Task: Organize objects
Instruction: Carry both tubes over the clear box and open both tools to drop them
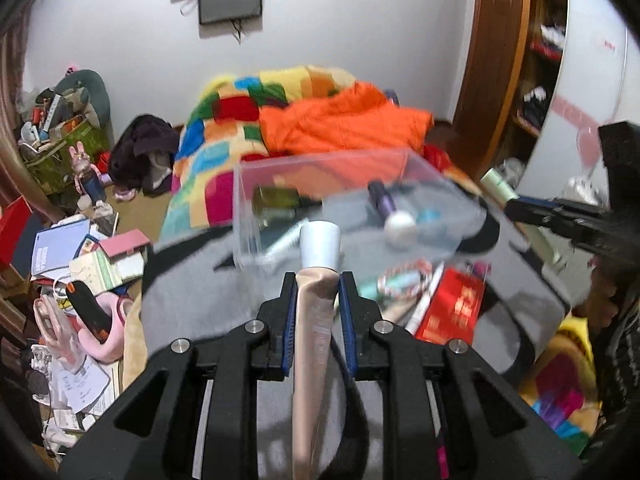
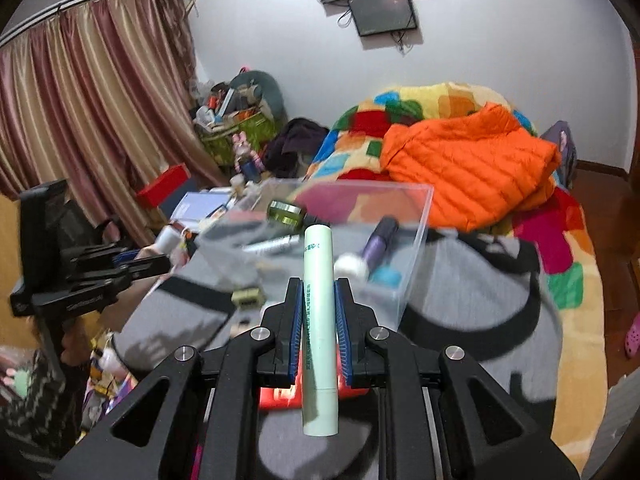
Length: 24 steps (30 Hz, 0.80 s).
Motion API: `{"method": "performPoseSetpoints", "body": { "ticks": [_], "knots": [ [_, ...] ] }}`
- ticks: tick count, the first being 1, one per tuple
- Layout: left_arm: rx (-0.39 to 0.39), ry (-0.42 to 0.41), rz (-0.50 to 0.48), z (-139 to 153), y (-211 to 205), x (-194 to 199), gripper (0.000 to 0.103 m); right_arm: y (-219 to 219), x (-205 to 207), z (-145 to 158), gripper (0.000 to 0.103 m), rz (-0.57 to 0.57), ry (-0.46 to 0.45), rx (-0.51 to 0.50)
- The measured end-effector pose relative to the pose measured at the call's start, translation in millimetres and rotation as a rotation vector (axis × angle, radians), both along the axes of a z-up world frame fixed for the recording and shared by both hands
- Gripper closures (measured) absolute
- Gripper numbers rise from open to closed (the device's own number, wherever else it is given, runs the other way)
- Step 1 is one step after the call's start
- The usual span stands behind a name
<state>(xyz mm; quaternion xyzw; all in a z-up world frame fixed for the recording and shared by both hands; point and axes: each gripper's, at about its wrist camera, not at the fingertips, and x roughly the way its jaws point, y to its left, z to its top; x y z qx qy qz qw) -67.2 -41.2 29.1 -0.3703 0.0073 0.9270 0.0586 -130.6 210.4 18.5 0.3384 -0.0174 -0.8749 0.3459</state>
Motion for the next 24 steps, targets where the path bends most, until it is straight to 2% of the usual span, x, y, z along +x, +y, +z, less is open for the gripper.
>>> {"method": "performPoseSetpoints", "body": {
  "ticks": [4,9,15,24],
  "knots": [
    [0.006,0.046,0.012,20,-3,-11,0.084,-11,-18,11,0.089,-0.013,0.007,-0.012],
    [-0.012,0.047,0.01,27,-1,-35,0.084,-29,-41,13,0.089,-0.033,0.013,0.023],
    [-0.05,-0.043,-0.029,12,13,-76,0.084,-50,-63,-2,0.089,-0.035,-0.023,0.097],
    [-0.178,-0.231,-0.135,-30,50,-130,0.084,-72,-92,-32,0.089,-0.013,-0.077,0.226]
  ]
}}
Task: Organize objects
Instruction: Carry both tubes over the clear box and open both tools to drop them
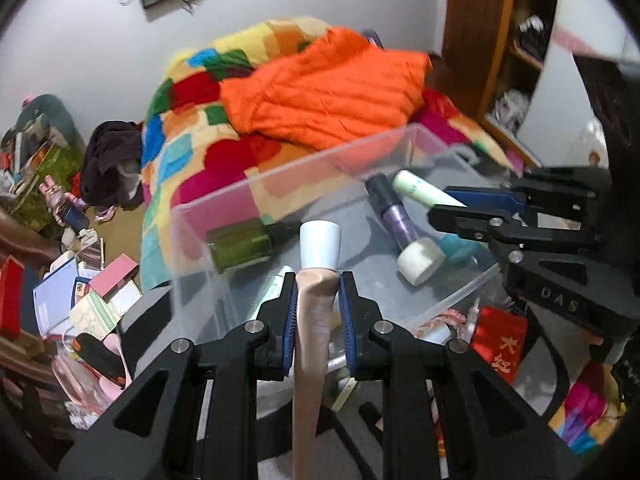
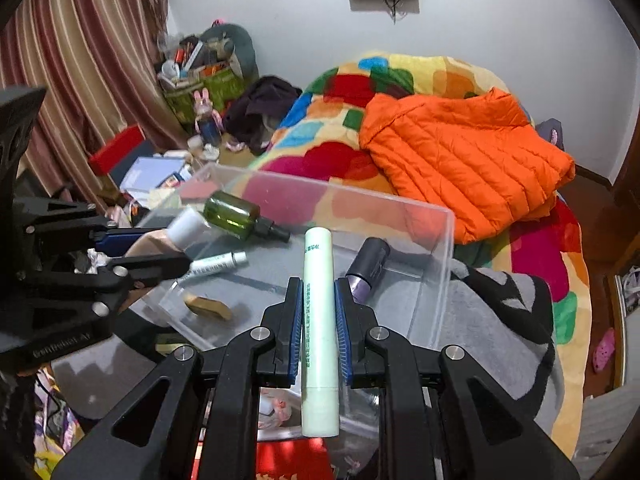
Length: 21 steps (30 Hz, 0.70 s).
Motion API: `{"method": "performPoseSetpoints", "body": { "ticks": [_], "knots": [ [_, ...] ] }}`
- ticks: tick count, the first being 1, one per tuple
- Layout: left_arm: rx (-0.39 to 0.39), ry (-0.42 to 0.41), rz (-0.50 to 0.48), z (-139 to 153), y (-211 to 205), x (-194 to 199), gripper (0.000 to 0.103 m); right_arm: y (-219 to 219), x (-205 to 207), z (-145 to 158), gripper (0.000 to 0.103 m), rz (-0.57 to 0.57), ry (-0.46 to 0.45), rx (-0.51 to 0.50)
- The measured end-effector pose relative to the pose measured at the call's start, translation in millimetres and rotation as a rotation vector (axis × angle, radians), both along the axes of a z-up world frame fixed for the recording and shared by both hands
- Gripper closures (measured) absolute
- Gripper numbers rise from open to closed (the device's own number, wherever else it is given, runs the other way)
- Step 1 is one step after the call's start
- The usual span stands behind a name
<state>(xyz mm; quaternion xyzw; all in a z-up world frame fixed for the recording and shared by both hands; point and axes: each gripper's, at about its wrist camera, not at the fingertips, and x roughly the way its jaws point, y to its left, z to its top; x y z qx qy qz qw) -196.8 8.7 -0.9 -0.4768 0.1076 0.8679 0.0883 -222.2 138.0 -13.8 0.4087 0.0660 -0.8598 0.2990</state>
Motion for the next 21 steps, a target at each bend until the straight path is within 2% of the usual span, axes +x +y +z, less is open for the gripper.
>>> {"method": "performPoseSetpoints", "body": {
  "ticks": [3,9,17,21],
  "knots": [
    [-0.027,-0.031,-0.029,-9,11,-6,0.084,-5,-1,-7,0.089,0.015,-0.012,0.025],
    [-0.039,-0.028,-0.072,-8,25,-1,0.083,-9,2,-15,0.089,0.051,-0.037,0.052],
    [-0.027,0.015,-0.079,3,25,12,0.083,0,9,-10,0.089,0.056,-0.047,0.011],
    [0.007,0.035,-0.066,7,18,22,0.083,6,17,-4,0.088,0.064,-0.038,-0.004]
  ]
}}
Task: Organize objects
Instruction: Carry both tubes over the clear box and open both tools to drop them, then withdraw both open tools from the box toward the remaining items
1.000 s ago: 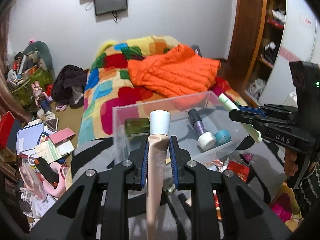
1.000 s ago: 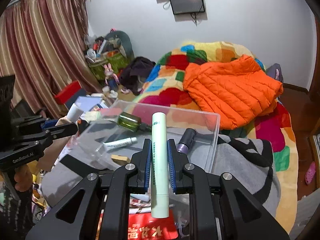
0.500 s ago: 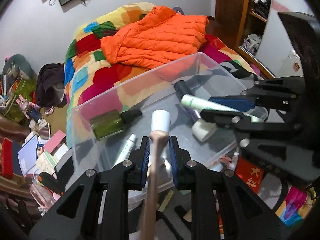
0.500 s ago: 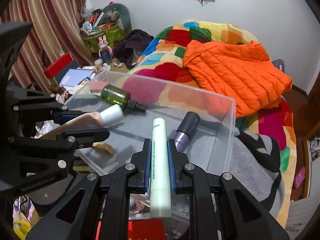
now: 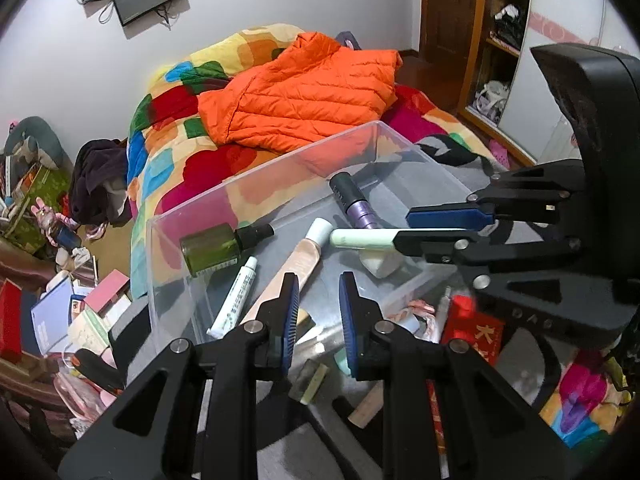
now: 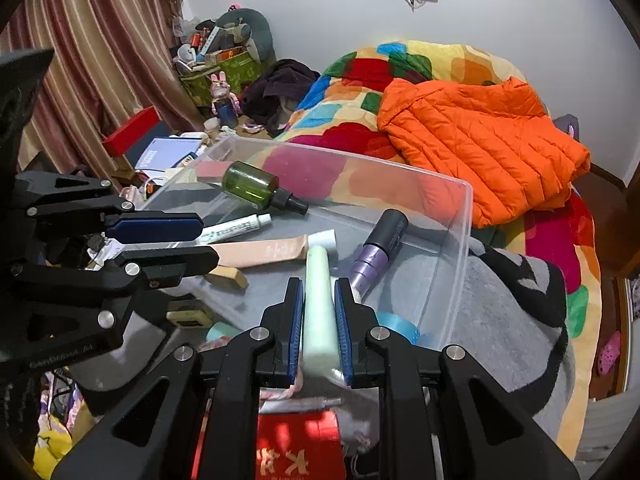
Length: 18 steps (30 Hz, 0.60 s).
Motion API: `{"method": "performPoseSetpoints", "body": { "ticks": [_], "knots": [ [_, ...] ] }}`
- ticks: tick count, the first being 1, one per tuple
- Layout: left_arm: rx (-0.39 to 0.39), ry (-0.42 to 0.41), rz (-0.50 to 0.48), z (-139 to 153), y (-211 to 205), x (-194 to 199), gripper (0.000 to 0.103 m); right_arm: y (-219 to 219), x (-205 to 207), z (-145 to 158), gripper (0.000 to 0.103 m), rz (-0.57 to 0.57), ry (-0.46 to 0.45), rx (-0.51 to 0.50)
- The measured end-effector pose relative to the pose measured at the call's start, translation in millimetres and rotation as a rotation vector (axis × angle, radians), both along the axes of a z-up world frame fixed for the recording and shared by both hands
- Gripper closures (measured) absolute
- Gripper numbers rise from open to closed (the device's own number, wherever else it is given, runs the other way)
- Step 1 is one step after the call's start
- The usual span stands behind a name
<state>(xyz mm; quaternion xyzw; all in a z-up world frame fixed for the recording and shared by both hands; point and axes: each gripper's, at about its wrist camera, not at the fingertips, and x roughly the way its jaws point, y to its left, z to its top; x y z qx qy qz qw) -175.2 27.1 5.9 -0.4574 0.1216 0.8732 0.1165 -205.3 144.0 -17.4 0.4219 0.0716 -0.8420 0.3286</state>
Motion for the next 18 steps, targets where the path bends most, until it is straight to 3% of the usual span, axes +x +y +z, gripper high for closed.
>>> {"method": "performPoseSetpoints", "body": {
  "ticks": [9,14,18],
  "knots": [
    [0.042,0.077,0.043,8,-19,37,0.063,18,30,20,0.085,0.015,0.069,-0.025],
    [0.062,0.095,0.101,3,-34,56,0.054,32,50,28,0.075,0.003,0.122,-0.025],
    [0.062,0.092,0.14,-8,-45,68,0.052,48,62,28,0.061,-0.02,0.145,-0.023]
  ]
}}
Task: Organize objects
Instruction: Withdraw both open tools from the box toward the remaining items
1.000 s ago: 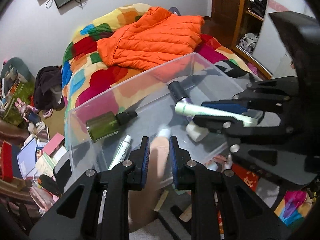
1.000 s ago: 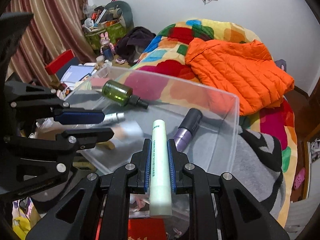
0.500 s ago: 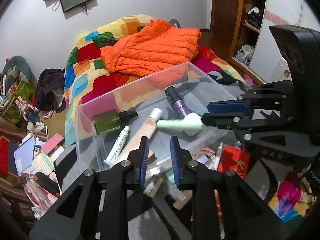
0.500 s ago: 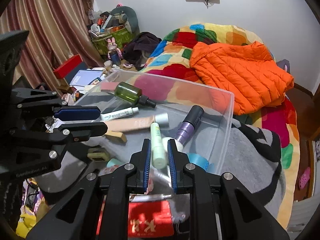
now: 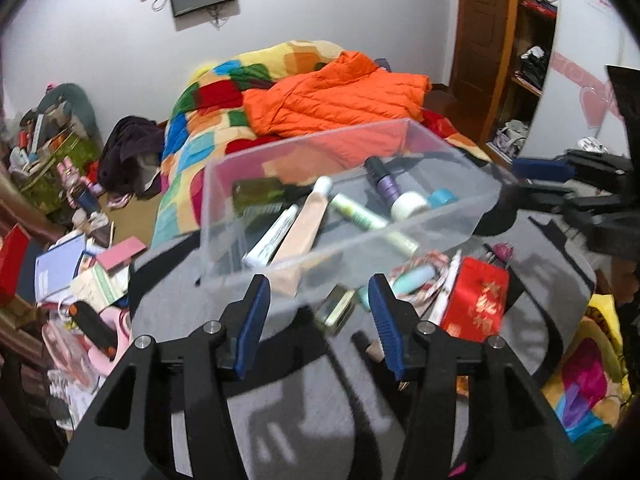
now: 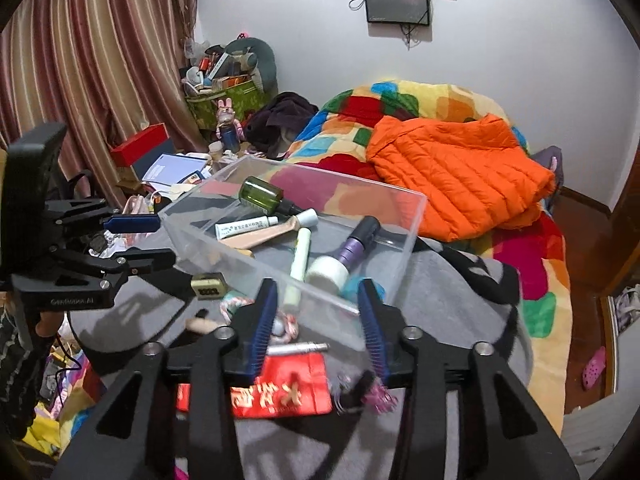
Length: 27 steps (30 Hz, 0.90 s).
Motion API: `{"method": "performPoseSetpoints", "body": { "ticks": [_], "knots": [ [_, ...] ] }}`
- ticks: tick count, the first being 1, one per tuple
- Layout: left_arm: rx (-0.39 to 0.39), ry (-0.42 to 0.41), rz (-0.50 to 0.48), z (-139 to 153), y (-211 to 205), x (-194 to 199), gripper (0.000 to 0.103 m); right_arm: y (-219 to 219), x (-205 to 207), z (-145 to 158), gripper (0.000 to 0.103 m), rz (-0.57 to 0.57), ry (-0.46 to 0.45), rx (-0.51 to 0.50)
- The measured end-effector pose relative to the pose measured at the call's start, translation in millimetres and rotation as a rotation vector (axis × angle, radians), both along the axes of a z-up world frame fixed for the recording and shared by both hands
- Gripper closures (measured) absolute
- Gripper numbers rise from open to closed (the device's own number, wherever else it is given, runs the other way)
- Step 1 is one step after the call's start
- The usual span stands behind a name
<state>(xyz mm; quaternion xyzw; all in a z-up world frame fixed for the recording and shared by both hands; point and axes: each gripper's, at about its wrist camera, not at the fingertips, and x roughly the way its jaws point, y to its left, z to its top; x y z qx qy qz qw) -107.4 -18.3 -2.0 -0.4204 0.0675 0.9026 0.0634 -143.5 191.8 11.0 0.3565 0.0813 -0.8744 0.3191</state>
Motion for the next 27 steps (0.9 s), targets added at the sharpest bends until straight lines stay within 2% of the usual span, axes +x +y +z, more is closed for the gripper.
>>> {"method": "performPoseSetpoints", "body": {
  "ticks": [6,11,18,20,21,22,23,27],
  "knots": [
    [0.022,-0.044,0.03,-27,-9,10,0.051,19,9,-17,0.059,-0.044,-0.019,0.026],
    [0.063,-0.09,0.063,-43,-17,2,0.051,31,6,-48,0.059,-0.079,-0.092,0.061],
    [0.048,-0.085,0.059,-50,-9,-10,0.051,37,-1,-78,0.059,-0.112,-0.138,0.113],
    [0.04,-0.086,0.059,-53,-6,-14,0.051,37,-2,-84,0.063,-0.114,-0.145,0.123],
    [0.039,-0.09,0.061,-54,-5,-16,0.051,37,-3,-88,0.071,-0.118,-0.149,0.128],
    [0.042,-0.092,0.066,-56,-5,-18,0.055,37,-3,-89,0.075,-0.11,-0.154,0.118],
    [0.047,-0.097,0.069,-58,-5,-20,0.057,38,-2,-89,0.075,-0.107,-0.157,0.104],
    [0.067,-0.1,0.051,-59,-4,-19,0.075,40,0,-86,0.076,-0.118,-0.145,0.09]
  ]
}}
